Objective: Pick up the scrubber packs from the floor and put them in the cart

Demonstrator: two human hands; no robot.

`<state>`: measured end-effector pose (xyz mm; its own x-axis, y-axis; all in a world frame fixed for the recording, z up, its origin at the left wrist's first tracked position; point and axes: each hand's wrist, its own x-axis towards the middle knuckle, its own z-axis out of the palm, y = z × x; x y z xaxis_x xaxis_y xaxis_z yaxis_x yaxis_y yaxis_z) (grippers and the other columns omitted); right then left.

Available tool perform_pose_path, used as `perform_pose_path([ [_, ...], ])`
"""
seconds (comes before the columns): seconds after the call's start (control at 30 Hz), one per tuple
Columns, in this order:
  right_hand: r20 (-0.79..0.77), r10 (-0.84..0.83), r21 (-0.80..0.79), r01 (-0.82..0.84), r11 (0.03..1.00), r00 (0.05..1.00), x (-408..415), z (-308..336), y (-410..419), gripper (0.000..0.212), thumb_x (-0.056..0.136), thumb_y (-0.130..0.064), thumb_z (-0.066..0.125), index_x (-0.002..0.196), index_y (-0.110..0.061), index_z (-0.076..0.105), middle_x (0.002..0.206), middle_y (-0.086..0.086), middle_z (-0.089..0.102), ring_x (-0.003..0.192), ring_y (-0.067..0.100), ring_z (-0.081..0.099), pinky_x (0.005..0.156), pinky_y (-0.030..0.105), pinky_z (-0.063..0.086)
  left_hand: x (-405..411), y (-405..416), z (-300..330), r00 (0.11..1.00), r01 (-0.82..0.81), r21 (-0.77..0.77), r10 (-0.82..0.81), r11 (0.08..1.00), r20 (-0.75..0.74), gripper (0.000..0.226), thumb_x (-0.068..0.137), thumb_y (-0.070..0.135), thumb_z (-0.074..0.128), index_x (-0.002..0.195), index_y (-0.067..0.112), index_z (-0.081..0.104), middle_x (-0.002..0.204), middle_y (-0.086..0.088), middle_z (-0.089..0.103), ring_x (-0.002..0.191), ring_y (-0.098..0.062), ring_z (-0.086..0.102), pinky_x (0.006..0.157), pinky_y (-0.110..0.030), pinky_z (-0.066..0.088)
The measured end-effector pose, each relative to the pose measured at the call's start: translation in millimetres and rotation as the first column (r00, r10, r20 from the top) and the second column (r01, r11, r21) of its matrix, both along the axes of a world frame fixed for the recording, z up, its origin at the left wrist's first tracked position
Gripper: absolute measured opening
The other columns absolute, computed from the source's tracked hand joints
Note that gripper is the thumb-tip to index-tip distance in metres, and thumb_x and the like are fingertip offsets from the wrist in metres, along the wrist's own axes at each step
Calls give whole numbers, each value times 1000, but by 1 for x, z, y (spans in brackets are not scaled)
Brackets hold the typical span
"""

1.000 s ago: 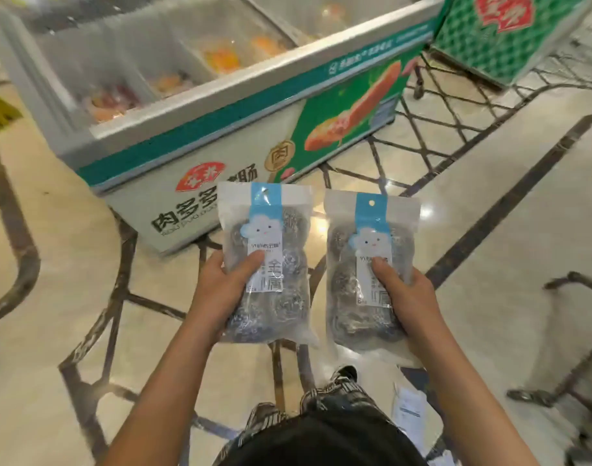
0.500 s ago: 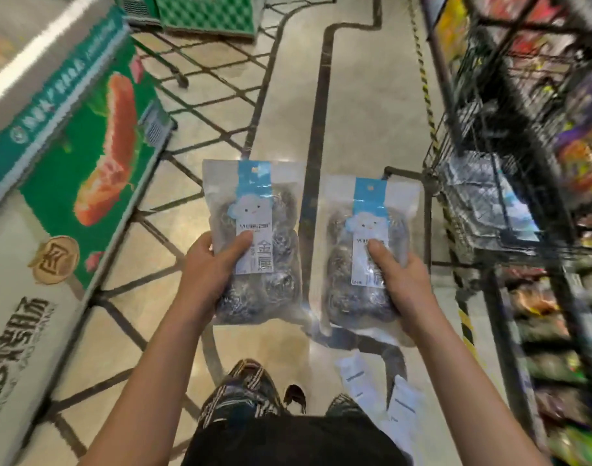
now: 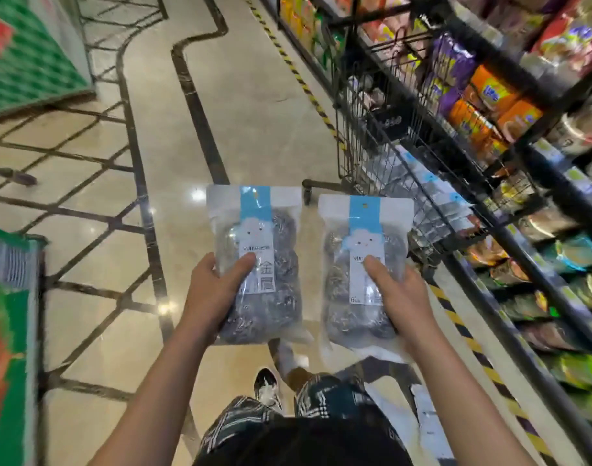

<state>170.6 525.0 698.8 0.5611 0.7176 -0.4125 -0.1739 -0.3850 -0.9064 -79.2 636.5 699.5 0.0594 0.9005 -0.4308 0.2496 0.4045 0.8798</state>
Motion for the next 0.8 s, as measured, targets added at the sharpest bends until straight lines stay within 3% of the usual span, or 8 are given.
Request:
perform_pose_path([
  [0.1, -10, -107, 2, 107, 994, 994, 19, 2, 23, 31, 95, -31, 72, 122, -17, 71, 103, -3, 79, 83, 4, 76, 58, 13, 54, 42, 55, 5, 993, 119, 1, -119, 993, -6, 29, 90, 36, 77, 110, 16, 69, 98, -6, 79, 81, -24, 78, 70, -40, 63],
  [0.17, -9, -197, 4, 197, 980, 980, 37, 0, 37, 30, 95, -32, 72, 121, -17, 70, 101, -5, 78, 78, 0, 75, 56, 10, 51, 75, 91, 6, 979, 202, 4, -202, 979, -7, 30, 88, 38, 78, 107, 16, 70, 95, -5, 79, 81, -24, 78, 67, -37, 63],
  [0.23, -15, -264, -1, 264, 965, 964, 60, -3, 51, 32, 95, -35, 72, 122, -17, 70, 103, -5, 78, 78, -1, 74, 55, 9, 51, 113, 122, 6, 959, 282, -8, -282, 959, -23, 42, 78, 49, 80, 105, 18, 71, 95, -3, 80, 84, -24, 78, 75, -42, 63],
  [0.3, -10, -318, -3, 318, 948, 948, 88, -9, 67, 37, 94, -42, 71, 124, -22, 70, 106, -8, 78, 83, -2, 74, 57, 11, 51, 156, 154, 1, 937, 348, -15, -348, 938, -23, 38, 78, 48, 81, 101, 20, 70, 94, -2, 80, 84, -23, 78, 82, -47, 62],
  [0.47, -35, -444, -4, 444, 896, 895, 174, -30, 119, 19, 96, -35, 71, 112, -26, 72, 99, -12, 78, 78, -5, 73, 55, 8, 50, 271, 226, -13, 871, 490, 22, -489, 871, -46, 25, 88, 39, 78, 104, 21, 70, 90, 4, 80, 80, -16, 78, 74, -36, 61],
  [0.53, -50, -494, -14, 494, 869, 868, 216, -39, 147, 16, 95, -36, 72, 109, -28, 73, 98, -13, 80, 84, 0, 75, 61, 14, 54, 321, 255, -22, 849, 527, 15, -525, 850, -51, 26, 89, 37, 77, 107, 20, 70, 93, 2, 80, 80, -16, 79, 71, -35, 61],
  [0.67, -17, -612, -75, 609, 789, 791, 297, -59, 196, 34, 92, -43, 73, 118, -22, 74, 106, -8, 78, 95, 11, 74, 76, 28, 55, 415, 309, -39, 802, 591, -8, -589, 806, -101, 32, 86, 43, 79, 106, 21, 67, 99, -1, 79, 83, -18, 78, 77, -43, 64],
  [0.8, 9, -692, -106, 689, 717, 722, 364, -80, 233, 48, 89, -51, 73, 127, -23, 70, 117, -8, 74, 100, 9, 70, 82, 30, 52, 503, 358, -54, 757, 646, -9, -642, 764, -121, 40, 85, 40, 81, 114, 14, 71, 100, -1, 80, 82, -13, 78, 66, -28, 60],
])
